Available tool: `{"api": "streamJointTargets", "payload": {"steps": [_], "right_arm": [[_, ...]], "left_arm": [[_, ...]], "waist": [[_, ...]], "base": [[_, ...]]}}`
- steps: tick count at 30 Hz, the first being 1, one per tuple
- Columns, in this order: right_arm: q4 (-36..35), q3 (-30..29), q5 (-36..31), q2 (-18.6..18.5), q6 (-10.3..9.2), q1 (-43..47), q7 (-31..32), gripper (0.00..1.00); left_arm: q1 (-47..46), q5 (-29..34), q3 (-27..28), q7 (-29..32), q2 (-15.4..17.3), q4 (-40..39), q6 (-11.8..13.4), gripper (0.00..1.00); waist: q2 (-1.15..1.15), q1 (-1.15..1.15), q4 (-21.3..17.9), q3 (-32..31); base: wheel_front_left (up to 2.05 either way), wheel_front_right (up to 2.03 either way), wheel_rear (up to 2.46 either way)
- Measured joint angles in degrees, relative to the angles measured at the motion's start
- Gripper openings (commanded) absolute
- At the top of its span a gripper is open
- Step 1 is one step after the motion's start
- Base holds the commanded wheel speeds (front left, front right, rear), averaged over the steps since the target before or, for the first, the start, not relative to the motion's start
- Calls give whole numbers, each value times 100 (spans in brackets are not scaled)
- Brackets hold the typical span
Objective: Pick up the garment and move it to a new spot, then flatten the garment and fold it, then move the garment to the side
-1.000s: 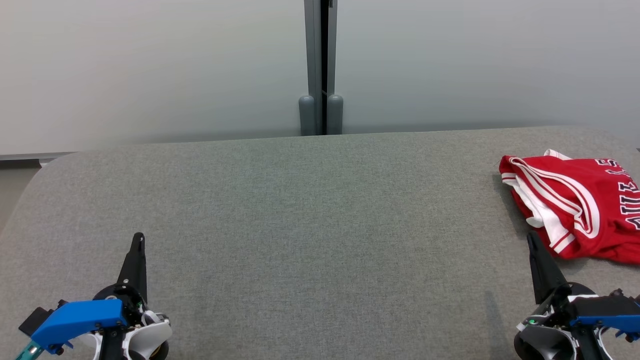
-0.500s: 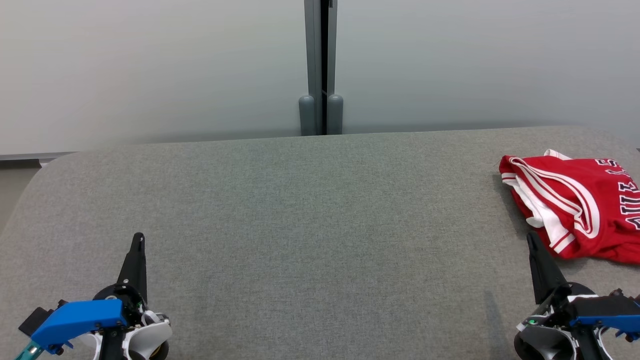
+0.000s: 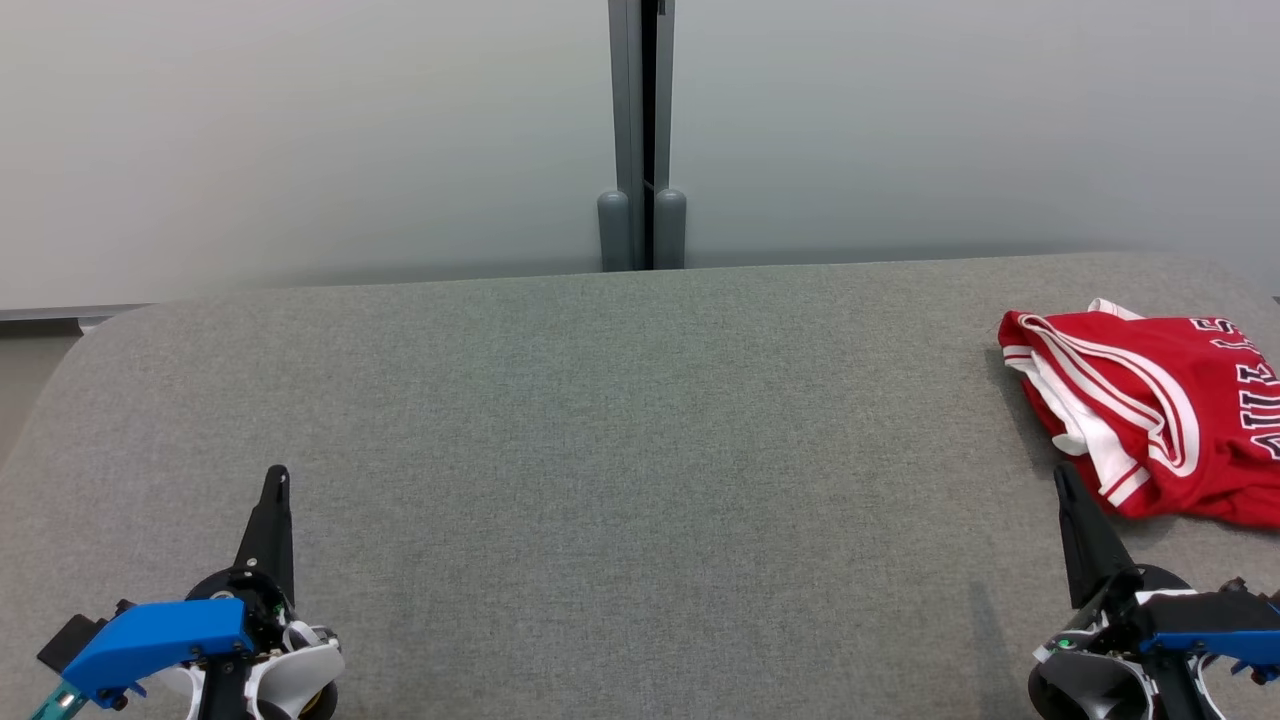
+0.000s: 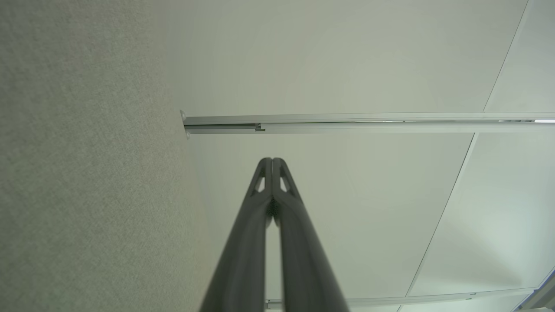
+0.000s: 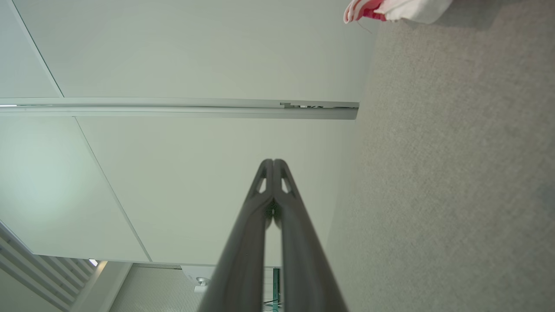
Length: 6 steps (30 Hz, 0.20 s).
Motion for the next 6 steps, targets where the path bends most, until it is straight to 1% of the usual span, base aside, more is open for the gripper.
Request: {"api": "streamJointTargets", "payload": {"steps": [6], "right_arm": [[0, -4, -5, 3, 0, 0, 1, 0]], "left_arm": [[0, 0, 0, 1, 0, 0, 0, 0]], "waist": [[0, 0, 0, 0]], "base": [[0, 0, 0]]}}
